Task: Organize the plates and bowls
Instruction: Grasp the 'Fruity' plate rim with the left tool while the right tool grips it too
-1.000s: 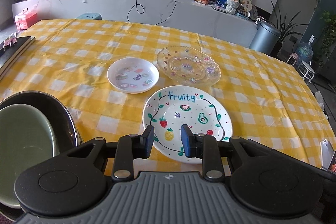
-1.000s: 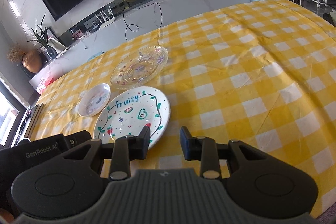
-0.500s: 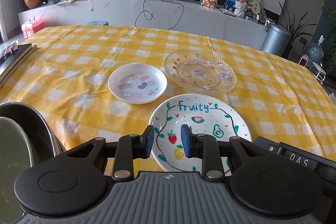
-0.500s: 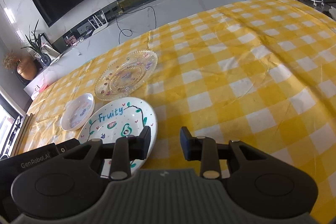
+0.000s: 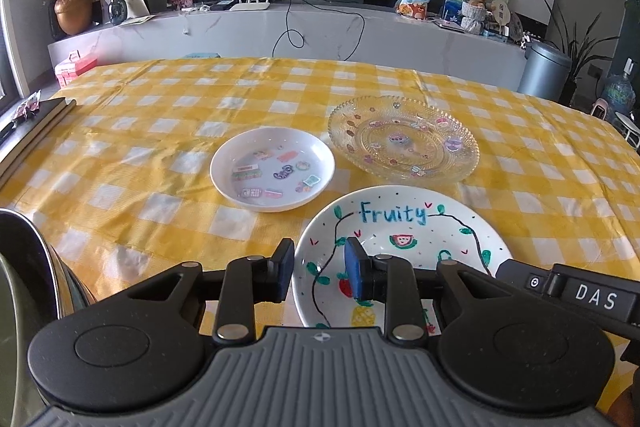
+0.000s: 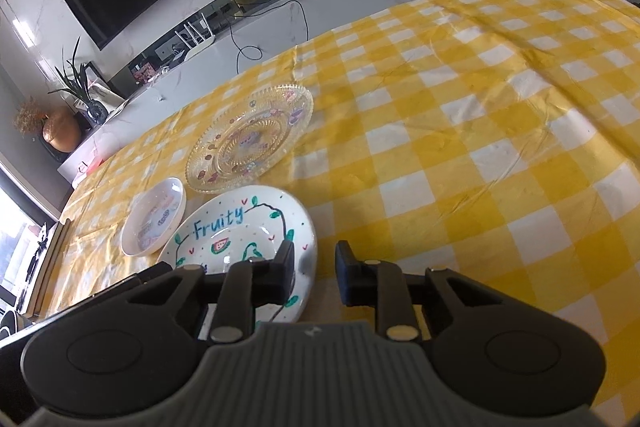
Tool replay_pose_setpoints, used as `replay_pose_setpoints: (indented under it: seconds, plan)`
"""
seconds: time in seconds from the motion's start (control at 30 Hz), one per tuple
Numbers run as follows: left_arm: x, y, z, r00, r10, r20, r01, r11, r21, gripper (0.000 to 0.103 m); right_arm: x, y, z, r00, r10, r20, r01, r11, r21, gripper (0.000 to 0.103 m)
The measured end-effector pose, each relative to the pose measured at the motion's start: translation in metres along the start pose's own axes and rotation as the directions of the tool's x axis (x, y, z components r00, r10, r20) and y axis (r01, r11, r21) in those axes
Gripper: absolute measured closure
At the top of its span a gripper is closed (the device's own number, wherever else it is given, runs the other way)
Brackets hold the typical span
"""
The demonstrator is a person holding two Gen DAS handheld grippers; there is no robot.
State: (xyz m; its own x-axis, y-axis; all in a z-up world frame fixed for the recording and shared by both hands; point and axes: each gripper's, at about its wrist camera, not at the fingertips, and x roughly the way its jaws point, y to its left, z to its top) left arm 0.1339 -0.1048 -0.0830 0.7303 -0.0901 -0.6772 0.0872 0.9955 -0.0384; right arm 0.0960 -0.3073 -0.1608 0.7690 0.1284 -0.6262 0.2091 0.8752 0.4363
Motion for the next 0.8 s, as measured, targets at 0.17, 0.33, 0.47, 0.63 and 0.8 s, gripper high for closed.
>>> replay_pose_setpoints:
  seconds: [0.17,0.33,0.47,0.63,0.8]
  plan:
    - [0.007,0.003,0.000,0.999,0.000,-0.046,-0.002,1.000,-0.028,0.071,0.002,-0.001,-0.001,1.000,0.019,-0.014,-0.018,0.999,0.035,0.095]
    - [0.006,0.005,0.001,0.998,-0.018,-0.060,0.015,0.998,-0.053,0.071,0.002,0.001,-0.003,1.000,0.010,-0.008,-0.010,0.999,0.052,0.096]
    - [0.004,0.006,0.001,0.996,-0.043,-0.078,0.037,0.996,-0.080,0.077,-0.001,-0.001,-0.002,1.000,-0.001,-0.006,0.002,0.998,0.065,0.097]
    - [0.003,0.010,-0.001,0.994,-0.080,-0.076,0.072,0.992,-0.106,0.078,-0.008,-0.012,-0.002,1.000,-0.002,-0.002,0.002,0.995,0.099,0.096]
    - [0.007,0.012,-0.001,0.993,-0.098,-0.071,0.088,0.987,-0.131,0.076,-0.008,-0.019,-0.002,1.000,0.009,-0.006,-0.008,0.991,0.133,0.089]
